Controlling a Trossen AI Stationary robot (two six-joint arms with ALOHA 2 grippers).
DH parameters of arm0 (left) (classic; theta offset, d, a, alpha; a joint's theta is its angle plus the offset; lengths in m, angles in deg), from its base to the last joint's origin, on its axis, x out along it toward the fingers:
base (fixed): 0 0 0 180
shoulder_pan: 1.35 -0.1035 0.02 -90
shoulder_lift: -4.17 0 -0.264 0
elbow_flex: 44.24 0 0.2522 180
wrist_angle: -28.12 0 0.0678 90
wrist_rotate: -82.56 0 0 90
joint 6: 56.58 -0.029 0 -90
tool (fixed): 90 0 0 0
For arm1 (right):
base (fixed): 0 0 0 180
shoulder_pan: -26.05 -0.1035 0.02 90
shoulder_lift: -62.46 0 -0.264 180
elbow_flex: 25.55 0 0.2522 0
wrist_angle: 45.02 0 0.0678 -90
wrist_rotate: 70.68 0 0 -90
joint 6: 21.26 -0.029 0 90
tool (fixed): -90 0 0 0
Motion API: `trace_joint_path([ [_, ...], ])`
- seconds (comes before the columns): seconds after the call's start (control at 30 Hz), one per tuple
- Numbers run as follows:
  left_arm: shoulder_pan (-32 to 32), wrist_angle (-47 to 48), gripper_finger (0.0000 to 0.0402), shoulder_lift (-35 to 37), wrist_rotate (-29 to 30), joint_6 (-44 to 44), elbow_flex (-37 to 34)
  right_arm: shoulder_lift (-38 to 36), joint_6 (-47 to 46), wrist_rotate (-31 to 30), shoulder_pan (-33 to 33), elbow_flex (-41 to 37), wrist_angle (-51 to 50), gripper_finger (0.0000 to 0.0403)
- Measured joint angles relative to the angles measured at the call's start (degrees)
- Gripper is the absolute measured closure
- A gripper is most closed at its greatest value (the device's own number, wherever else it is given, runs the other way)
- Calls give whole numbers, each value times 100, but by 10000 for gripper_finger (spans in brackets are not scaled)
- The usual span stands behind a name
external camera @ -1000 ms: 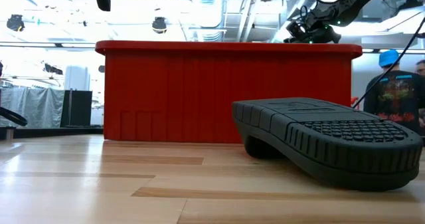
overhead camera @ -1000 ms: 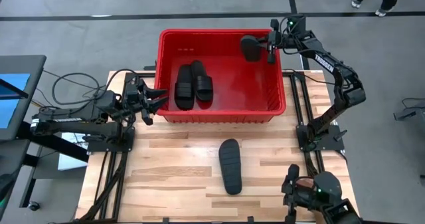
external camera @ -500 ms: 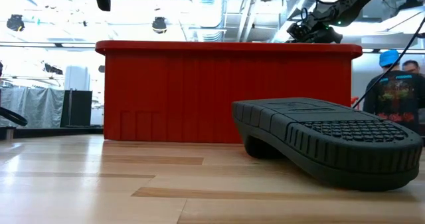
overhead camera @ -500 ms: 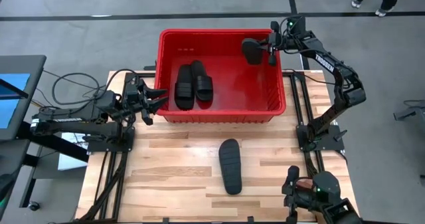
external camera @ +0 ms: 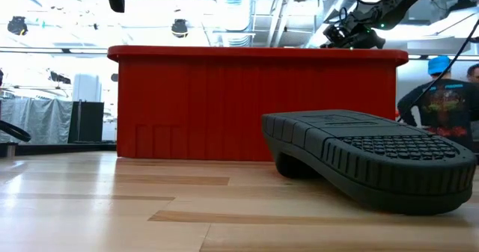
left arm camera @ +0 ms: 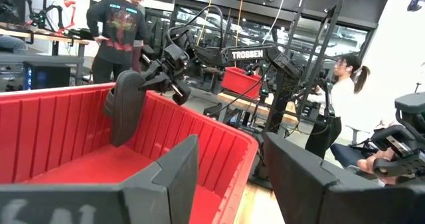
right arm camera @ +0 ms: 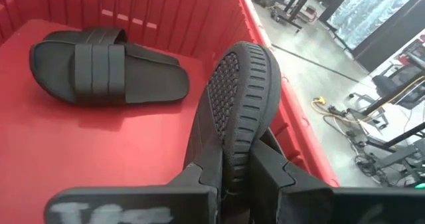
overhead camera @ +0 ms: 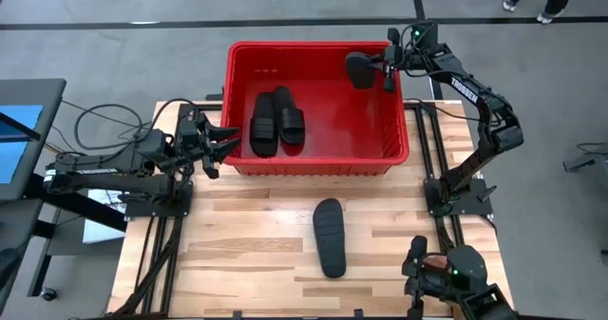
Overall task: Pick and place slides into bin
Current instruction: Put the black slide into the red bin
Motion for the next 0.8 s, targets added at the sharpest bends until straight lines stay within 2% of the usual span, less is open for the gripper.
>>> trace_joint_path([
  [0.47,0,0,239,0,0,2,0,-2,-166,-2,-26,0,-71,362],
  [0.8,1,2,239,0,0,0,0,-2,-118,-353,-245,0,-51,345],
])
